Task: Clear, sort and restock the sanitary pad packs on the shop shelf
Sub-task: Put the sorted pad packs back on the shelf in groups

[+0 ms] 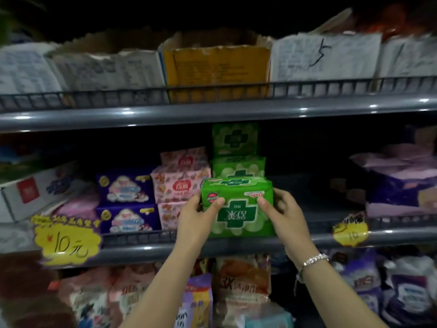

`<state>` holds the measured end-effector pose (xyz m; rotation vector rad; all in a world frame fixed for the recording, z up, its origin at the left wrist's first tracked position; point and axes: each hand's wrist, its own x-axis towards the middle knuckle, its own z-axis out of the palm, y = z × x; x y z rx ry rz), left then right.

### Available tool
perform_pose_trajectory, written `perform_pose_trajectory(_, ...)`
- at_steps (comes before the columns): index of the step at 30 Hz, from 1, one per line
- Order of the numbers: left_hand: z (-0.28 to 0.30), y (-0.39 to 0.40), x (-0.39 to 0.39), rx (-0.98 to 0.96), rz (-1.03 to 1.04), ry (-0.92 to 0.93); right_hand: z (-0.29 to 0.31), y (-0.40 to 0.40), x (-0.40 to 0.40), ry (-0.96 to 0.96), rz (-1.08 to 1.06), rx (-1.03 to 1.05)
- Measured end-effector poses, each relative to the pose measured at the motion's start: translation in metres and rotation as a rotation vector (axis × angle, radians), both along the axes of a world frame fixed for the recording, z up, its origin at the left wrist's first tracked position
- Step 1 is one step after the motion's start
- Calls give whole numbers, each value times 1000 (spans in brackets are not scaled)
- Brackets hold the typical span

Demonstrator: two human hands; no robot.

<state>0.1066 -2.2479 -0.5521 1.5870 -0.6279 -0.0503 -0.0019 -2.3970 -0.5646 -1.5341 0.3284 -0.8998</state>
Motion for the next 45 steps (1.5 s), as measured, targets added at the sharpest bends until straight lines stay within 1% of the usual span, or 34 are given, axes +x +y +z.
perform_pose_trajectory(5,38,-34,25,-80,-95,-72,42,-37,26,-100,-41,-118)
perform_pose_trajectory(8,60,-51,44,-122,-113,-111,67,-54,42,-149,-51,-154)
perform_pose_trajectory(12,85,-67,68,-104,-75,-148,88,-71,63,-163,-45,-178)
perform_pose_trajectory(14,91,-73,75,-72,-58,-156,90,-80,74,-143,-16,-159)
perform_pose_trajectory(17,89,-80,85,-55,-63,-115,83,-90,86,-78,42,-113)
perform_pose_trajectory(20,86,-83,93,-47,-54,-96,78,-94,91,-44,64,-131)
perform_pose_trajectory(24,83,-80,83,-80,-46,-92,76,-80,79,-152,73,-132)
perform_pose_trajectory(27,78,-66,58,-65,-21,-125,72,-64,60,-253,155,-129)
perform_pose_trajectory(31,67,-39,38,46,-39,-171,76,-53,33,-194,250,-207)
perform_pose_trajectory(34,53,-27,44,199,-188,-98,74,-48,25,-155,149,-212)
perform_pose_trajectory(36,47,-22,42,296,-318,7,71,-46,25,-153,64,-155)
perform_pose_trajectory(38,43,-20,32,323,-443,161,67,-45,24,-122,44,-107)
perform_pose_trajectory(40,36,-20,24,271,-520,358,60,-43,24,-61,129,-57)
perform_pose_trajectory(41,31,-21,20,238,-525,432,57,-42,23,-28,178,-29)
perform_pose_trajectory(43,22,-24,15,126,-485,546,49,-44,23,26,225,-21)
perform_pose_trajectory(45,21,-27,11,-28,-464,635,42,-48,20,88,263,-27)
